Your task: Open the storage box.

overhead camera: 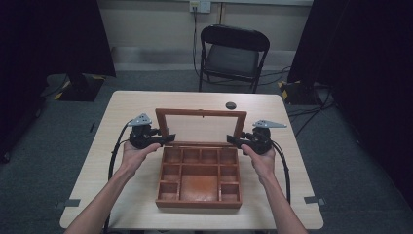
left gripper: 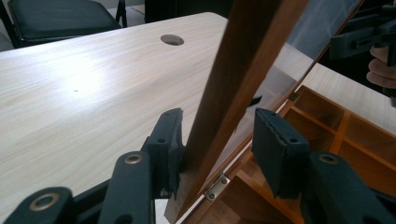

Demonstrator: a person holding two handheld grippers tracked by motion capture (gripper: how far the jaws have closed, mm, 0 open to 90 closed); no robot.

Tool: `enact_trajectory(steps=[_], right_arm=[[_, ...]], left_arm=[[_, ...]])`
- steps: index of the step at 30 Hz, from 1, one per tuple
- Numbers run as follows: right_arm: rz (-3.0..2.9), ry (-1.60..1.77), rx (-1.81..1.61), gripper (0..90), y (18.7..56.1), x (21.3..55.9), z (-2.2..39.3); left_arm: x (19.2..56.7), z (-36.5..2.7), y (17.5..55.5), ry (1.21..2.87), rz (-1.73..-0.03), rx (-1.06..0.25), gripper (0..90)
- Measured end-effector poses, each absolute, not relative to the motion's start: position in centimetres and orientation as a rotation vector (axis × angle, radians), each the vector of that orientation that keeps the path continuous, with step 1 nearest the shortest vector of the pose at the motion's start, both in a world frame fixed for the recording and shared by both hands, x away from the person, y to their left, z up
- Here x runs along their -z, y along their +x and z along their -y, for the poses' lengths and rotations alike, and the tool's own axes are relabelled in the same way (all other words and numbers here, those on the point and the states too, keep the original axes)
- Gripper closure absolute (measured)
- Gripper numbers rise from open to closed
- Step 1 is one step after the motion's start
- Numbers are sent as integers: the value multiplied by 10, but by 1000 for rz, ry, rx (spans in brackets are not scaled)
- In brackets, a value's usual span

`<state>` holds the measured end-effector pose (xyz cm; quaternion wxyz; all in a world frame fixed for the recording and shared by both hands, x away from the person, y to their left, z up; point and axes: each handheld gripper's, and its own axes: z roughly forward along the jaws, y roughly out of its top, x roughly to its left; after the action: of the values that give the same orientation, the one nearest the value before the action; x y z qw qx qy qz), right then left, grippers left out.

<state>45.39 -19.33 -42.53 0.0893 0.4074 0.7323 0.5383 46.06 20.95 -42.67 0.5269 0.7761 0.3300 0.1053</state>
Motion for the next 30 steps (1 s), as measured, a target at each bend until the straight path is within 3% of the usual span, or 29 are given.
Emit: enact_trajectory(steps=[19, 30], right_arm=[[-2164, 1242, -1584, 491, 462, 436, 191], [-2139, 1253, -1572, 550, 470, 440, 191]], left_arm=[[442, -215, 465, 1839, -853, -230, 586], [449, -216, 472, 1836, -888, -223, 628]])
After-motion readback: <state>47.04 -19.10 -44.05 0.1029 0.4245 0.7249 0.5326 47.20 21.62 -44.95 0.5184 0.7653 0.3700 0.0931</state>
